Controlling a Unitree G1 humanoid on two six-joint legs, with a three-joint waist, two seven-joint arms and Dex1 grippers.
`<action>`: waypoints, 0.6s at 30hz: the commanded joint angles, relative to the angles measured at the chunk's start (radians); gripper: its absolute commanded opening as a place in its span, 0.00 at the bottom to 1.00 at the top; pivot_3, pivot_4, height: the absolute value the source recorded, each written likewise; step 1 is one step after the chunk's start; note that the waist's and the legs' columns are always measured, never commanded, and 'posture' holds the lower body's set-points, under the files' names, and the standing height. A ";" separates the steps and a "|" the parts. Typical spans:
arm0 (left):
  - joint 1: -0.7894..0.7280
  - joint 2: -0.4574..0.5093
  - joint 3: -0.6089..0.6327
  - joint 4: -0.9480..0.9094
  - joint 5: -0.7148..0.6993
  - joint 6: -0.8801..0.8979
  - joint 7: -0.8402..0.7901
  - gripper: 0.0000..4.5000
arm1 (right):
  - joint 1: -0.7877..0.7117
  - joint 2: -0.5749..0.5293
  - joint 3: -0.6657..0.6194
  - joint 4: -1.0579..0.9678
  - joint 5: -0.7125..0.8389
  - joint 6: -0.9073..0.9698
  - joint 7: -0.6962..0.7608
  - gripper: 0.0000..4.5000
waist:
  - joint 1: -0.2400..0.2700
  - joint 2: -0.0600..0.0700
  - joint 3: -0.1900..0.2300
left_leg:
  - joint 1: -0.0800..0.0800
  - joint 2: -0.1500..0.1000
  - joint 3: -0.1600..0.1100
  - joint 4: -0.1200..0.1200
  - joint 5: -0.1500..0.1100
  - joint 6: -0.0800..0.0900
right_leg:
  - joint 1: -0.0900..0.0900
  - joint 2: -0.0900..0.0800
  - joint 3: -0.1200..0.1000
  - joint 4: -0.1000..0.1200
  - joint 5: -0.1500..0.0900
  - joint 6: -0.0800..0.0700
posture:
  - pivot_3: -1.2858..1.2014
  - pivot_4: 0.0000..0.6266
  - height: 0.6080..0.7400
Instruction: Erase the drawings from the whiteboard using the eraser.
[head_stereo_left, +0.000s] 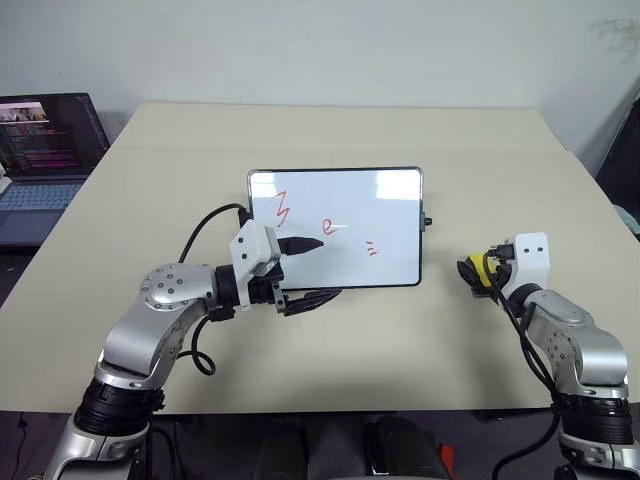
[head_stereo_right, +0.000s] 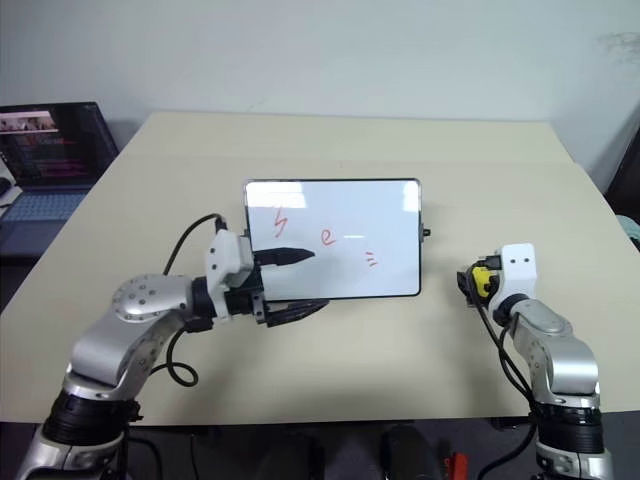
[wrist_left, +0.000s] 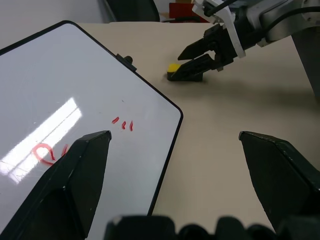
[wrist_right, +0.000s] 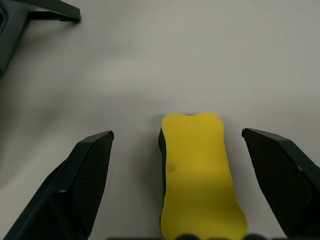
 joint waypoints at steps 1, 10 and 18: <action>0.005 0.008 0.022 -0.045 0.002 -0.017 0.009 1.00 | -0.027 -0.011 -0.011 0.010 -0.007 -0.037 0.013 1.00 | 0.001 0.000 0.000 | 0.000 0.000 0.000 0.000 0.000 0.000 | 0.000 0.000 0.000 0.000 0.000 0.000 | 0.52 0.24 1.00; 0.024 0.011 0.031 -0.053 0.005 -0.026 0.021 1.00 | -0.046 -0.020 -0.029 0.069 -0.009 -0.062 0.021 1.00 | 0.002 0.000 0.000 | 0.000 0.000 0.000 0.000 0.000 0.000 | 0.000 0.000 0.000 0.000 0.000 0.000 | 0.52 0.24 1.00; 0.029 0.012 0.031 -0.058 0.006 -0.028 0.029 1.00 | -0.041 -0.023 -0.043 0.079 0.000 -0.058 0.027 0.54 | 0.002 0.000 0.000 | 0.000 0.000 0.000 0.000 0.000 0.000 | 0.000 0.000 0.000 0.000 0.000 0.000 | 0.52 0.24 1.00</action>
